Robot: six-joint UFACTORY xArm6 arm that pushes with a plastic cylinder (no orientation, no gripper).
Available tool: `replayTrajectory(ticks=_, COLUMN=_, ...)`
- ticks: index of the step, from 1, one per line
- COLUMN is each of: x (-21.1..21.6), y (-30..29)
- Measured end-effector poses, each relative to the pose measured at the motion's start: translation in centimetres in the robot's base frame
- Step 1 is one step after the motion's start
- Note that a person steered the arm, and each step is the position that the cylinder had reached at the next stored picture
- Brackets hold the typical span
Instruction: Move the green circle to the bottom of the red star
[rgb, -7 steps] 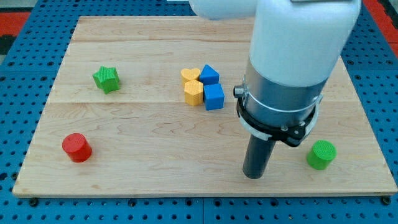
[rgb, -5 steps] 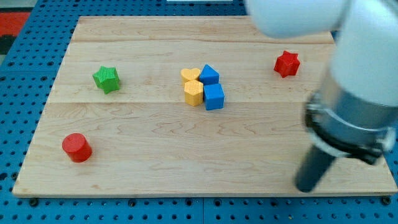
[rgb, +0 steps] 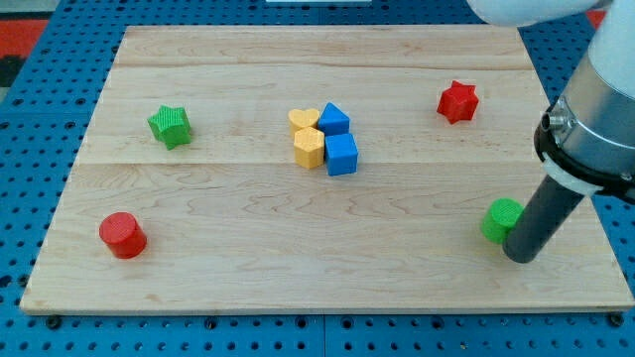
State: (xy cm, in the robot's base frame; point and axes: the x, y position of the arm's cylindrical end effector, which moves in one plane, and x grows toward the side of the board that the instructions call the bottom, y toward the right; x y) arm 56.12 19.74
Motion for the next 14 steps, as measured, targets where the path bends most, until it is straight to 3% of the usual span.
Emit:
replayTrajectory(ticks=4, x=-7.2, y=-0.4)
replayTrajectory(ticks=7, x=-6.2, y=-2.7)
replayTrajectory(ticks=11, x=-11.9, y=-2.7)
replayTrajectory(ticks=12, x=-10.8, y=-3.2)
replayTrajectory(ticks=13, x=-5.6, y=-8.3)
replayTrajectory(ticks=14, x=-4.7, y=-14.9)
